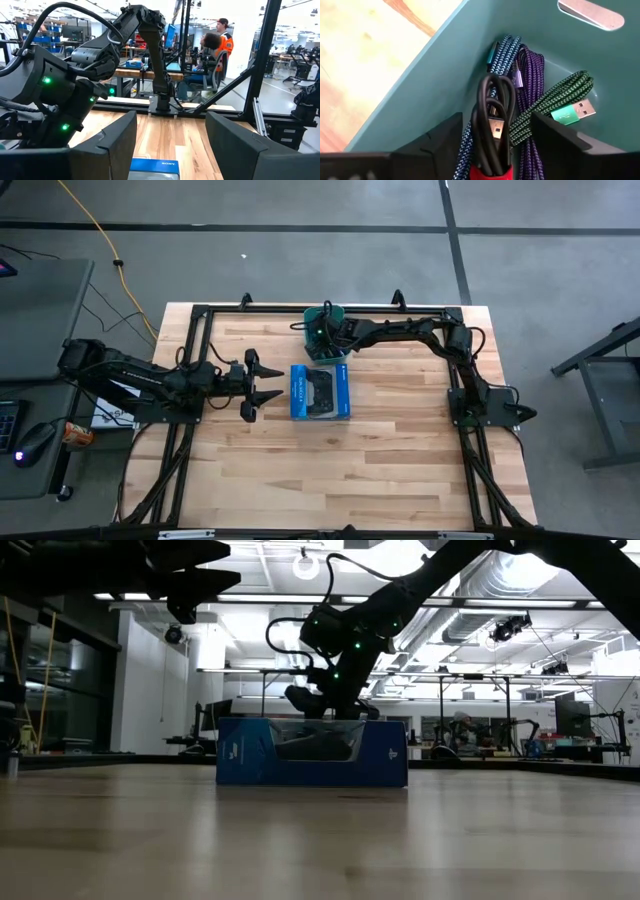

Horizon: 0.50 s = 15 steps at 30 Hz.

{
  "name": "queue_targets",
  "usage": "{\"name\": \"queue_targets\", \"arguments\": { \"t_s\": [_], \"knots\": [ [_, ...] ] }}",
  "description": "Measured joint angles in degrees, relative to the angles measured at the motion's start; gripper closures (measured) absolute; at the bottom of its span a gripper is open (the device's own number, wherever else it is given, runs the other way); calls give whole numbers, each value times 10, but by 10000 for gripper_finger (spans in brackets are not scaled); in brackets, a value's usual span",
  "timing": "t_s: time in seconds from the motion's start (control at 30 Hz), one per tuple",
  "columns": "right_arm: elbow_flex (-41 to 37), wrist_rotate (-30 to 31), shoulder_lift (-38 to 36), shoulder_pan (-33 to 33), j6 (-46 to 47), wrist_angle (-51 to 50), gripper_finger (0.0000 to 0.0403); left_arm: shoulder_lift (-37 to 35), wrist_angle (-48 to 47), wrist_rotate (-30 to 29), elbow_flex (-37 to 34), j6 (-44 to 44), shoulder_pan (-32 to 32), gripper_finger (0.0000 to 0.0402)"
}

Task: Pick and place USB-C Cables
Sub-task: Return to Home Position

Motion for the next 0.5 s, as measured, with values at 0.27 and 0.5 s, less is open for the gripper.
{"name": "queue_targets", "arguments": {
  "t_s": [0.27, 0.5],
  "knots": [
    [-1, 4, -32, 1, -38, 0, 163, 0, 0, 0, 0, 0, 0, 184],
    [-1, 24, -103, 20, -72, -49, 162, 0, 0, 0, 0, 0, 0, 184]
  ]
}}
